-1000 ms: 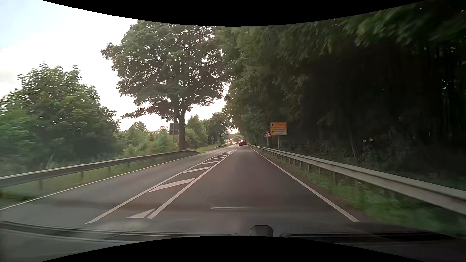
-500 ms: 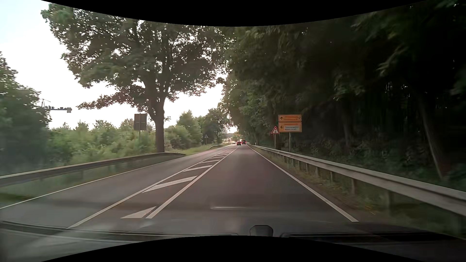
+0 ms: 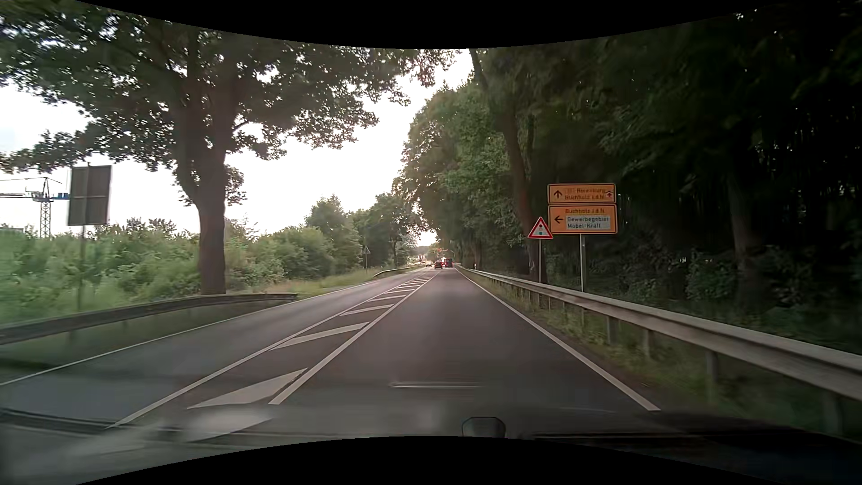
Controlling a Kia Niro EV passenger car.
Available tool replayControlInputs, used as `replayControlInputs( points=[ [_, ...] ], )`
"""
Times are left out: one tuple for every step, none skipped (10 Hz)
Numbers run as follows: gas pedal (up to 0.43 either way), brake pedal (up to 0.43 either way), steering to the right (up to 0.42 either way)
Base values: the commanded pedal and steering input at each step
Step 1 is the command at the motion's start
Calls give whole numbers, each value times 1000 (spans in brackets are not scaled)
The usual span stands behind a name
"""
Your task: Follow the waypoints while adhering to traffic rules and regulations
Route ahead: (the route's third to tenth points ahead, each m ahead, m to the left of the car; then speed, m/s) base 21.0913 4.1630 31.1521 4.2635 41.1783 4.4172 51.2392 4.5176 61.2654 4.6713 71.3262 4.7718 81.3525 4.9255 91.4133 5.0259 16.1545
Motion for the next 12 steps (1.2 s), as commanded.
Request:
replayControlInputs(
  points=[
    [110, 0, 1],
    [110, 0, 1],
    [110, 0, 1],
    [110, 0, 1],
    [110, 0, 1],
    [110, 0, -1],
    [79, 0, -3],
    [79, 0, -3],
    [67, 0, -3],
    [67, 0, -3],
    [67, 0, -3],
    [59, 0, -3]
  ],
)
